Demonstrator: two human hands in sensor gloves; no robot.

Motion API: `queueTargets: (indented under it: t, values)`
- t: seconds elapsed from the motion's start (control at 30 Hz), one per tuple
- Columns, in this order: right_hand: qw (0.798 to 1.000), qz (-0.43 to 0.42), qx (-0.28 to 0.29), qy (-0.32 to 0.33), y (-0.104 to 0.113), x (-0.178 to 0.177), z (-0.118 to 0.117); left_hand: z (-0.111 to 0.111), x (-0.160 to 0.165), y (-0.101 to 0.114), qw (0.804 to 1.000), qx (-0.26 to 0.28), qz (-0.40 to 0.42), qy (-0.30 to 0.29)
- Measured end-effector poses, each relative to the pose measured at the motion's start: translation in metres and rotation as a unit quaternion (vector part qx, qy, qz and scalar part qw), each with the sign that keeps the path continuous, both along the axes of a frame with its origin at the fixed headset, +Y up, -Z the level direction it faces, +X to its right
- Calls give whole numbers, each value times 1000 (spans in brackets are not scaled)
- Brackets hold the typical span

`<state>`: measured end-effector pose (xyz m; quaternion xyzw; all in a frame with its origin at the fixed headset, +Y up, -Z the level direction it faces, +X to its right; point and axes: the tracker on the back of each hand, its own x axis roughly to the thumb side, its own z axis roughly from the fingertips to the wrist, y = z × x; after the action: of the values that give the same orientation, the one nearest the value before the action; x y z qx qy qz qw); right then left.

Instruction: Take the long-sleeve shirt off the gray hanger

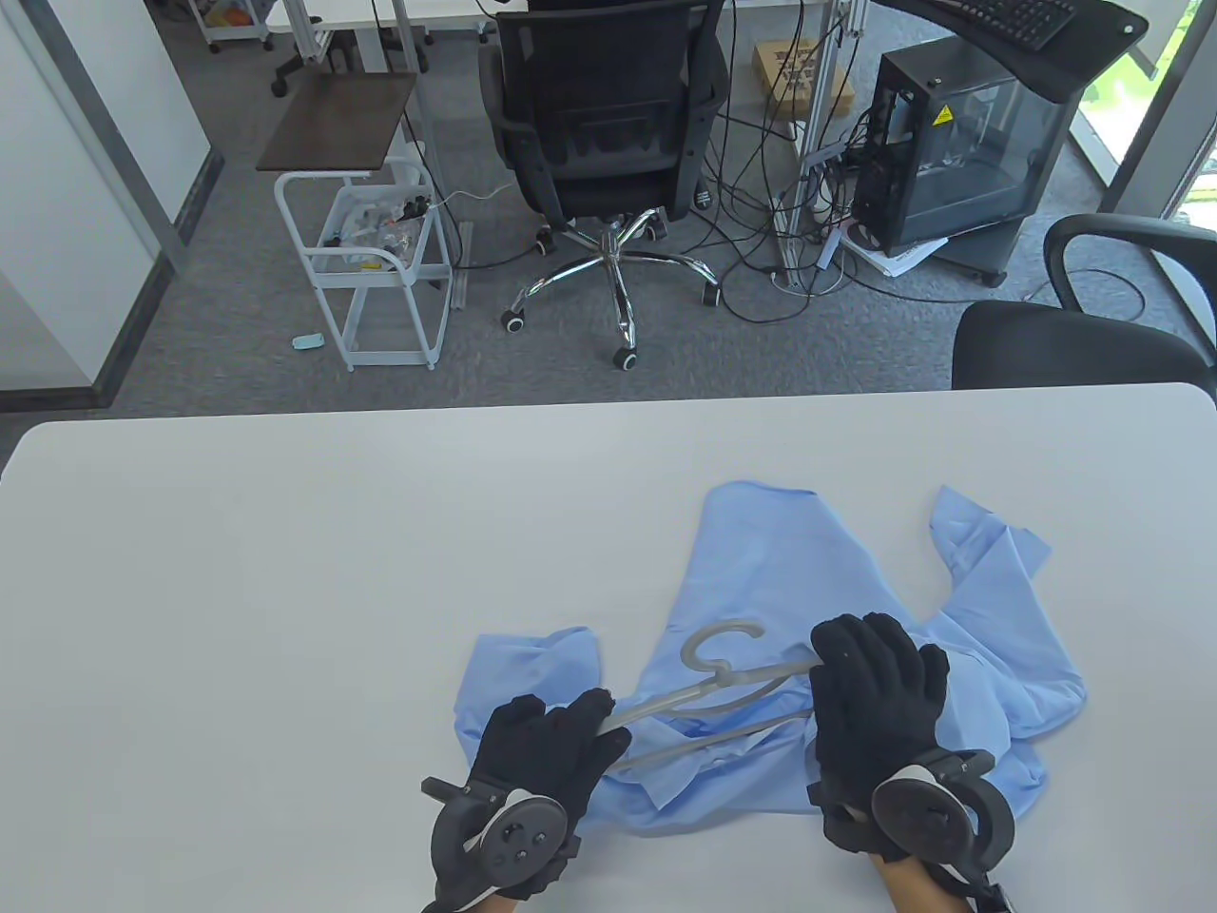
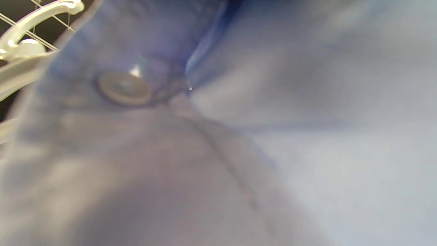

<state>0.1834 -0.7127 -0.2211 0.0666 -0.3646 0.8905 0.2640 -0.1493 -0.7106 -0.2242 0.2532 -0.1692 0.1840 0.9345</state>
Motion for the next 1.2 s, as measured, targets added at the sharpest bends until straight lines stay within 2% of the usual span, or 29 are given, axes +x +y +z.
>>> queueTargets:
  t: [0.5,0.77,1.2]
  values:
    - [995,-93,-16,-15,-1,34,-5,-8,-18,-2,999,-18,27,4]
    - [986,-163,-19,-6,-1,48,-5,-11,-27,-2,998,-29,47,-3]
    - [978,-202,-42,-20,-9,59,-11,-16,-35,-4,997,-50,58,-7]
